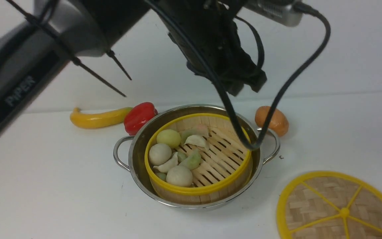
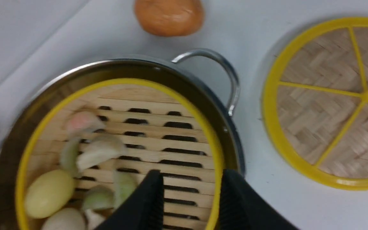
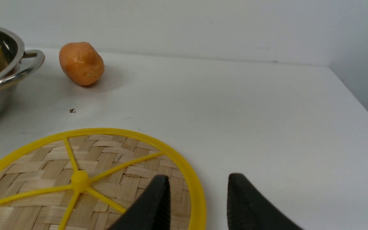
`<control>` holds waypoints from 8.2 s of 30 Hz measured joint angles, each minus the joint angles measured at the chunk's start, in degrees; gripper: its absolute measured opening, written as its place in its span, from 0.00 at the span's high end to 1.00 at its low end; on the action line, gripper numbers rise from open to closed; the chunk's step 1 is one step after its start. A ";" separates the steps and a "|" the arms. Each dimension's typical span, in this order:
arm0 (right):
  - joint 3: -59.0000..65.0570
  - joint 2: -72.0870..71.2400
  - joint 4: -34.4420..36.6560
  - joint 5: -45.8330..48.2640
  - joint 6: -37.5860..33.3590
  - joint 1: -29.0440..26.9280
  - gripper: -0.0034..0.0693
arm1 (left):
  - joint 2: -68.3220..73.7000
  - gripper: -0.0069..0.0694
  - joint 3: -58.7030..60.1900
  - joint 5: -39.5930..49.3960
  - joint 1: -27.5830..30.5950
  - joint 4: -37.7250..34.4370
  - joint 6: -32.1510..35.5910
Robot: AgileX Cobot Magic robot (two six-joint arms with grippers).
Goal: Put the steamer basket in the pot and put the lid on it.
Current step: Use the left arm to put the steamer into the iron steamer pot in the middle, then use the right arm to lift the lid of the steamer
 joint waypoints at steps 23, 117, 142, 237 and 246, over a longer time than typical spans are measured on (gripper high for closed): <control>0.05 0.00 0.00 0.00 0.00 0.00 0.62 | 15.29 0.60 0.05 -0.45 0.00 -3.71 0.73; 0.05 0.00 0.00 0.00 0.00 0.00 0.62 | 14.83 0.66 -0.01 -0.43 0.00 -0.36 -4.87; 0.05 0.00 0.00 0.00 0.00 0.00 0.62 | 17.61 0.61 0.04 -0.60 -0.06 1.23 -4.44; 0.05 0.00 0.00 0.00 0.00 0.00 0.62 | 14.26 0.60 -11.40 -0.33 0.48 9.42 -28.64; 0.05 0.00 0.00 0.00 0.00 0.00 0.62 | 14.02 0.60 -11.40 -0.22 -0.49 9.86 -29.16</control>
